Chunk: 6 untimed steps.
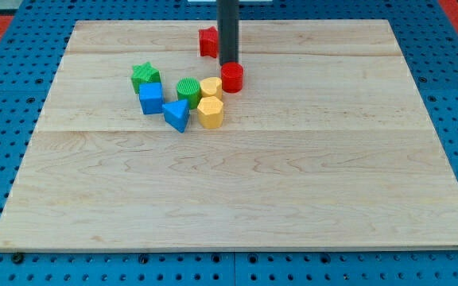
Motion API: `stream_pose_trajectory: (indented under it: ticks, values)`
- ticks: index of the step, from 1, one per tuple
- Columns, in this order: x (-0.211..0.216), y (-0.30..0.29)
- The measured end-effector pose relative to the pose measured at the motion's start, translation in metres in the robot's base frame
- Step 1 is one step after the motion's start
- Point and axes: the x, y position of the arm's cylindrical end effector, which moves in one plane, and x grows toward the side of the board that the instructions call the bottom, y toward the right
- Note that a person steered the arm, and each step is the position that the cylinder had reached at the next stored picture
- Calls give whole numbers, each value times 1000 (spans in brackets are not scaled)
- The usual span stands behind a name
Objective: Place the red circle above the heart
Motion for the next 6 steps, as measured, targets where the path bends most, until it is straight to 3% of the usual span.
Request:
stream_pose_trajectory:
  ticks: [1,2,3,4,5,6]
  values:
    - [-1,46]
    - [37,89]
    - [42,42]
    - [31,1]
    - [19,-1]
    - [-46,42]
